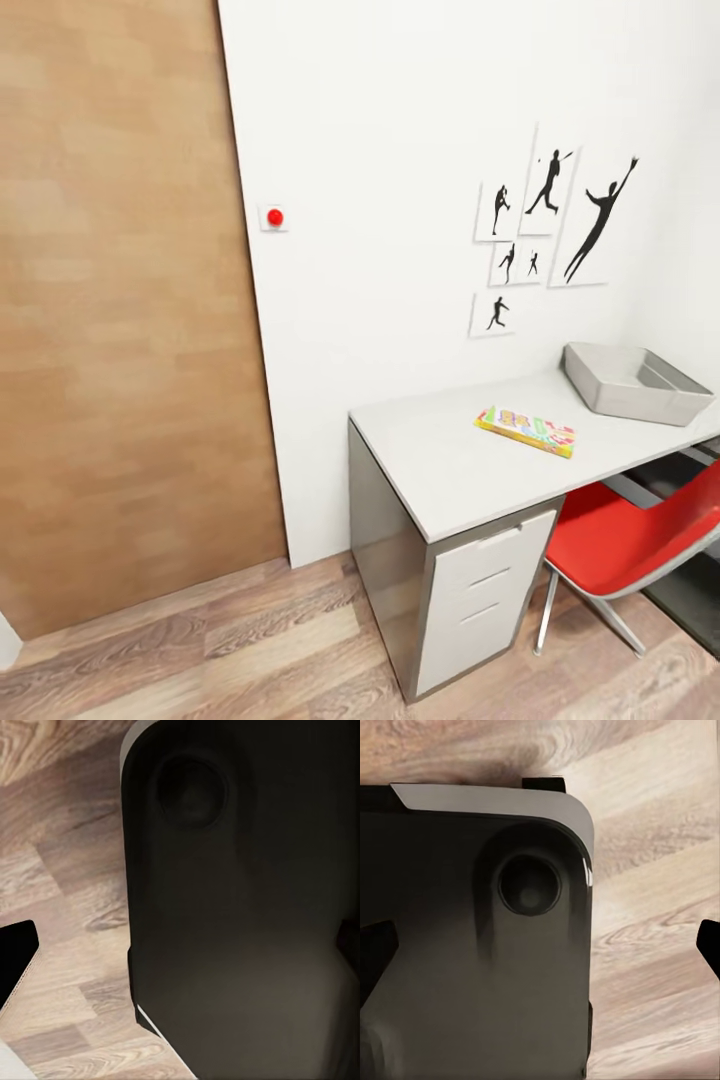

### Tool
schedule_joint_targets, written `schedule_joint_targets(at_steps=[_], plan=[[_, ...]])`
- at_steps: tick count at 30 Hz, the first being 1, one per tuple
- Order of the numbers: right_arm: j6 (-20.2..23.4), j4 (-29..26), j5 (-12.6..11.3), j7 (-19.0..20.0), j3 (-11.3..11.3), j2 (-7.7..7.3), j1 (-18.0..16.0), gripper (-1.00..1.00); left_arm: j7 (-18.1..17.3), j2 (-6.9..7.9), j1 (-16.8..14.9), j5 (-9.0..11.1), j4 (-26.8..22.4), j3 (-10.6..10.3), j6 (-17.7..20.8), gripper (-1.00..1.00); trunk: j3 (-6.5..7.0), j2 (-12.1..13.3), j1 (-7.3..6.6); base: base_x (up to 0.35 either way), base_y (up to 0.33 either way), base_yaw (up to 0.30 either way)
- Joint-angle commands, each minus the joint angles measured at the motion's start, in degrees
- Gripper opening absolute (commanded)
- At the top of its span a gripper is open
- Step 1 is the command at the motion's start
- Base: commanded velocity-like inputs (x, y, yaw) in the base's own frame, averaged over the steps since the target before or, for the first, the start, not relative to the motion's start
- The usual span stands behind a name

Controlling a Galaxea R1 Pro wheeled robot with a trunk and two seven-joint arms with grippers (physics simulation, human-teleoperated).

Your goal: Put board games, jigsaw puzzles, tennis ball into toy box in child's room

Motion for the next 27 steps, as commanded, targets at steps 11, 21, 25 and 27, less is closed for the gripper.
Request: schedule_joint_targets(at_steps=[11,21,25,27], plan=[[0.1,0.0,-0.1,0.0,-0.1,-0.02,-0.1,1.0,0.1,-0.15,0.0,-0.1,-0.3,0.0,-0.1,1.0,-0.12,0.0,0.0,0.0,0.0,-0.278],[0.1,-0.6,-0.1,0.1,-0.1,-0.09,-0.2,1.0,0.1,-0.2,-0.2,0.0,-0.6,0.1,-0.1,1.0,-0.32,0.0,0.0,0.0,0.0,-0.278],[0.1,-1.0,-0.2,0.0,-0.1,-0.33,-0.3,1.0,0.0,-0.23,-0.3,0.2,-0.9,0.2,-0.1,1.0,-0.42,0.0,0.0,0.0,0.0,-0.278],[0.1,-1.1,-0.2,0.0,-0.1,-0.41,-0.4,1.0,0.0,-0.27,-0.4,0.2,-0.9,0.2,-0.1,1.0,-0.48,0.0,0.0,0.0,0.0,-0.278]])
